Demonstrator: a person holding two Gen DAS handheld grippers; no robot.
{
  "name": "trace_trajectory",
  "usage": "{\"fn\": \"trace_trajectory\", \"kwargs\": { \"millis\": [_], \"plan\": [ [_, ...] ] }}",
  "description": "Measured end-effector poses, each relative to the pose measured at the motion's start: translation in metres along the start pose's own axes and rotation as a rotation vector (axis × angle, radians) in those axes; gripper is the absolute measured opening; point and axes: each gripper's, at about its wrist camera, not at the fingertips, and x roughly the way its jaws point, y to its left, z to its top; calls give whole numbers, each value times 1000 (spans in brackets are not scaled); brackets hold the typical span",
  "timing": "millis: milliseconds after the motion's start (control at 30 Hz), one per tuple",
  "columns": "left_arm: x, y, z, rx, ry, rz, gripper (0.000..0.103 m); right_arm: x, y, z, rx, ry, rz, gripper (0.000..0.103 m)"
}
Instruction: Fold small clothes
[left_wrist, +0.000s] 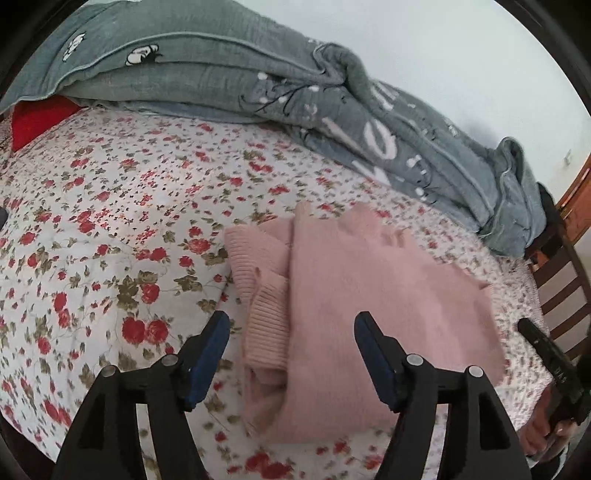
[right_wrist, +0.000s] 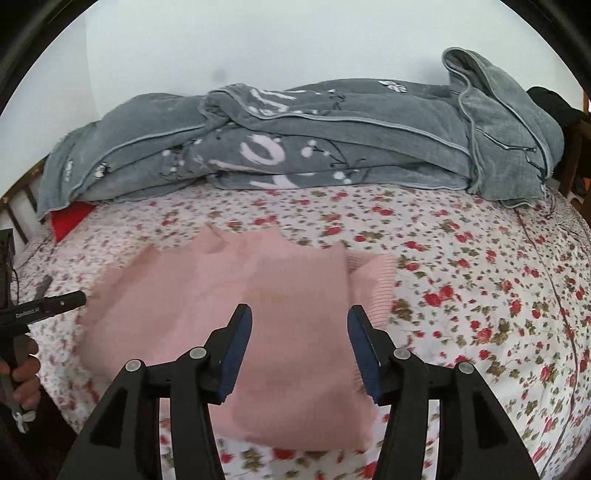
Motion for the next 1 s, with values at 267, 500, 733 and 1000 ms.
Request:
{"fn": "trace_trajectory", "kwargs": {
  "millis": [267,500,733,1000],
  "plan": [
    [-21,-20,-6,37,-14,-29,70,-19,31,-5,-10,20,50,55],
    [-18,-3,-6,29,-17,-29,73,-9,46,-15,-18,49,58,58],
    [22,37,-19,-38,65,-88,72,46,50,-41,-30,118,57,59],
    [60,53,-13,-102,94,-206,72,57,72,-36,-90,87,24,59]
  ]
}}
